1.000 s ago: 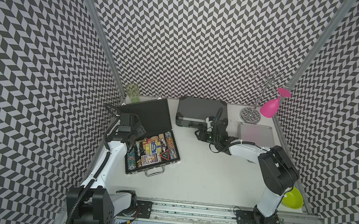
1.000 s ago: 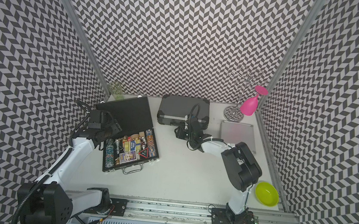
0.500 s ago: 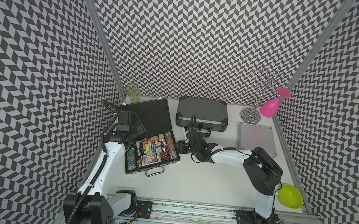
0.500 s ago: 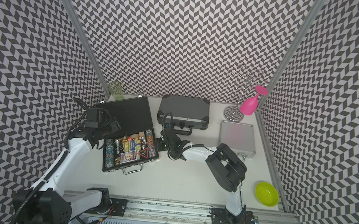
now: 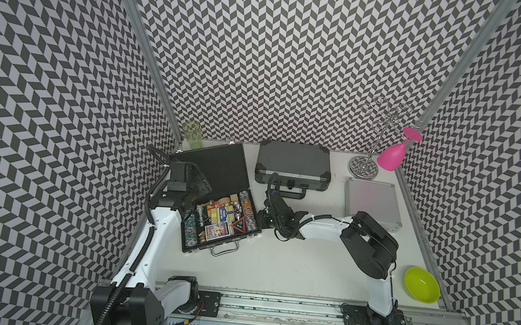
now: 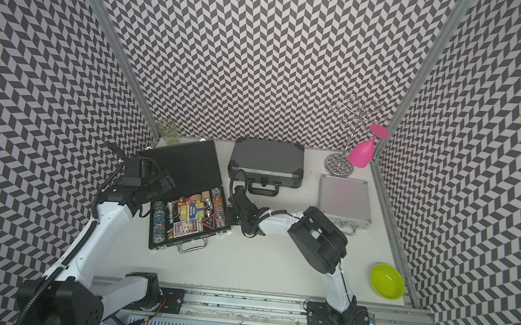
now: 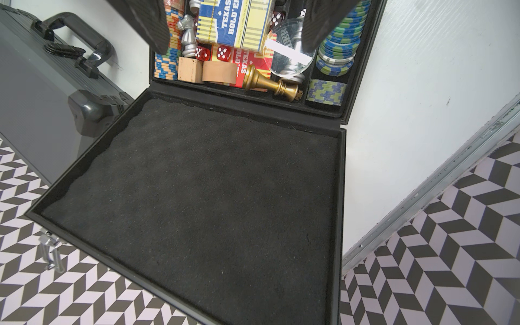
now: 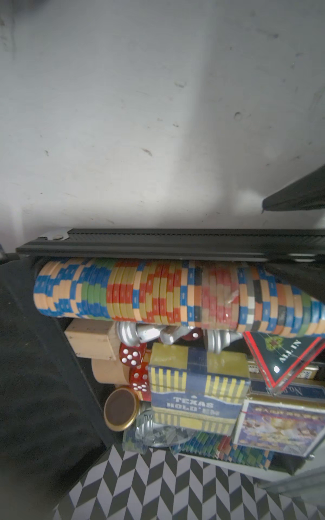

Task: Close the poker set cases
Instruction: Move the poker set case to the center of the board.

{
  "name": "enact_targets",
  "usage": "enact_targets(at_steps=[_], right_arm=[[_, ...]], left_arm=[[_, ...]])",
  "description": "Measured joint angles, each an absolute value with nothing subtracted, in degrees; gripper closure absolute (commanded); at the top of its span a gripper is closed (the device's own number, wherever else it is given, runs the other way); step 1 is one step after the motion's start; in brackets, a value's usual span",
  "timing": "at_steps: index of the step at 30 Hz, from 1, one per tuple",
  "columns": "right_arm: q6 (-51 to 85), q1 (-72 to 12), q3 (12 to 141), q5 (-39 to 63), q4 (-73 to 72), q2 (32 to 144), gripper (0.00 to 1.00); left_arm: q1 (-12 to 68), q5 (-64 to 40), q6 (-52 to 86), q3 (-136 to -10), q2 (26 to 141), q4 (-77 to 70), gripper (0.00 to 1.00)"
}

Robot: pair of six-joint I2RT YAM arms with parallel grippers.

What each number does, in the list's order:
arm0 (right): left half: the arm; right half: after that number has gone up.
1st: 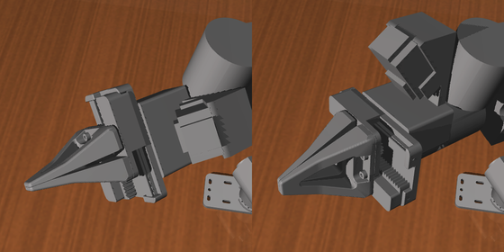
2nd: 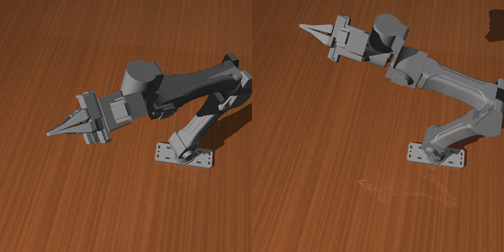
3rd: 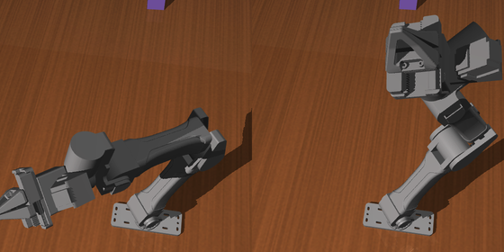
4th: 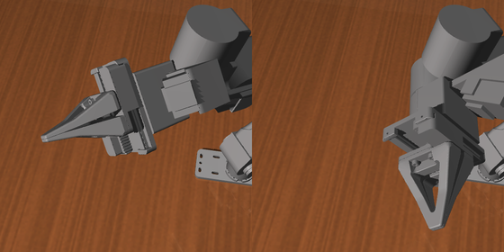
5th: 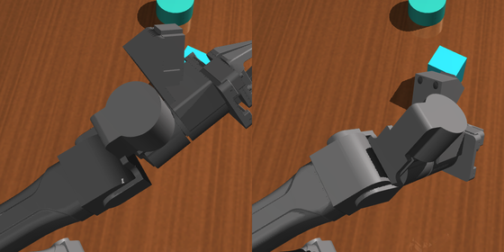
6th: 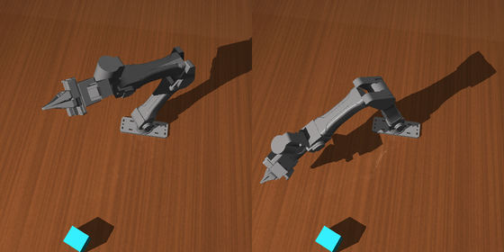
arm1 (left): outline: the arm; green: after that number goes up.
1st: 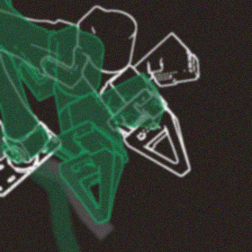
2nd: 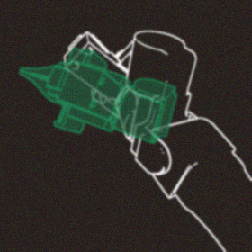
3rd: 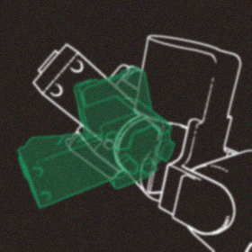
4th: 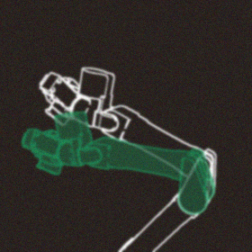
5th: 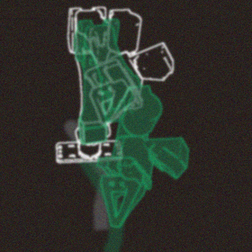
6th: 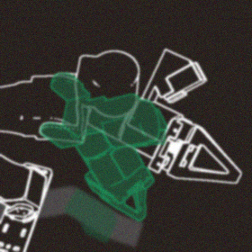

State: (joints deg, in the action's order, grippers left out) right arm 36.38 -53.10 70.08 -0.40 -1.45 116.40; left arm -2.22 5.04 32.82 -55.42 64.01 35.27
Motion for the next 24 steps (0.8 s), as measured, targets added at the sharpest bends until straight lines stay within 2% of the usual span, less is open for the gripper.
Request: enact_targets(at_steps=[2, 8, 12, 24], right_arm=[[36.5, -53.9, 72.1, -2.8, 0.9, 117.5, 0.70], [38.7, -55.5, 75.5, -6.0, 3.0, 119.9, 0.88], [40.6, -55.8, 73.7, -6.9, 1.0, 119.4, 0.92], [53.8, -56.9, 56.0, -8.2, -10.6, 110.1, 0.94]], left_arm=[[-2.2, 4.9, 32.8, -55.4, 64.0, 35.3, 0.24], [-2.2, 4.8, 32.8, -55.4, 64.0, 35.3, 0.23], [-2.2, 4.8, 32.6, -55.4, 64.0, 35.3, 0.23], [-1.9, 3.8, 32.6, -55.4, 64.0, 35.3, 0.23]])
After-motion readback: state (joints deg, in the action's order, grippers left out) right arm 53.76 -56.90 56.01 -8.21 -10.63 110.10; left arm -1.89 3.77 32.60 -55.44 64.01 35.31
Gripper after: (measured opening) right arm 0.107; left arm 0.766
